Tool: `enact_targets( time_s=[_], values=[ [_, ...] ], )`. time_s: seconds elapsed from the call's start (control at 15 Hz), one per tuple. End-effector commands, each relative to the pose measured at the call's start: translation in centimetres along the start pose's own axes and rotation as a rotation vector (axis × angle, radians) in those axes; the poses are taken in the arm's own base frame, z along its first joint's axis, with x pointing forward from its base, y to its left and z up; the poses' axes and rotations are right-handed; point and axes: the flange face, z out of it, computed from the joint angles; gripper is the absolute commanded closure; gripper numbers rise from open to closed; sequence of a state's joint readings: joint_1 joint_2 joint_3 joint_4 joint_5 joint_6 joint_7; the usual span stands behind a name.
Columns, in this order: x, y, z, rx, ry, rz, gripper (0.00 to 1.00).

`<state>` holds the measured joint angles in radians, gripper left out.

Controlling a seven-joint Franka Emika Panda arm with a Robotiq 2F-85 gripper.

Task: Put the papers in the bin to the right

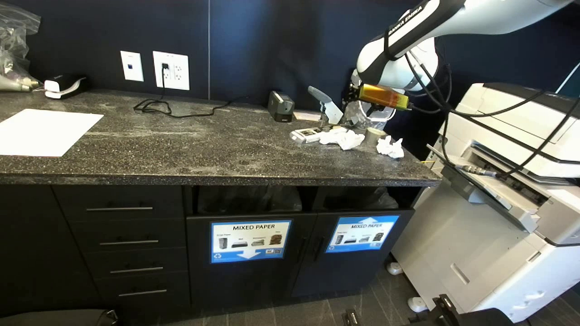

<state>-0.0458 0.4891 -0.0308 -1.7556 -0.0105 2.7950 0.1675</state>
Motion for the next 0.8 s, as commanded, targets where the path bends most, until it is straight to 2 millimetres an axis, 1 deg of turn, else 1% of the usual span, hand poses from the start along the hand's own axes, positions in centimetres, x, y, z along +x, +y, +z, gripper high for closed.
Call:
enact_targets(
  time_s=[0.0,0.27,0.47,0.73],
  values=[
    [2.1,-1.2,3.8,-0.032,0.006,0.013,0.0],
    [2.8,-1.9,8.4,-0.054,-0.045,-0.104,0.0],
    [3.3,-2.2,11.4,-0.081,-0.065,-0.192,0.0],
    [3.7,-1.7,14.3,-0.122,-0.121,-0.276,0.0]
  ],
)
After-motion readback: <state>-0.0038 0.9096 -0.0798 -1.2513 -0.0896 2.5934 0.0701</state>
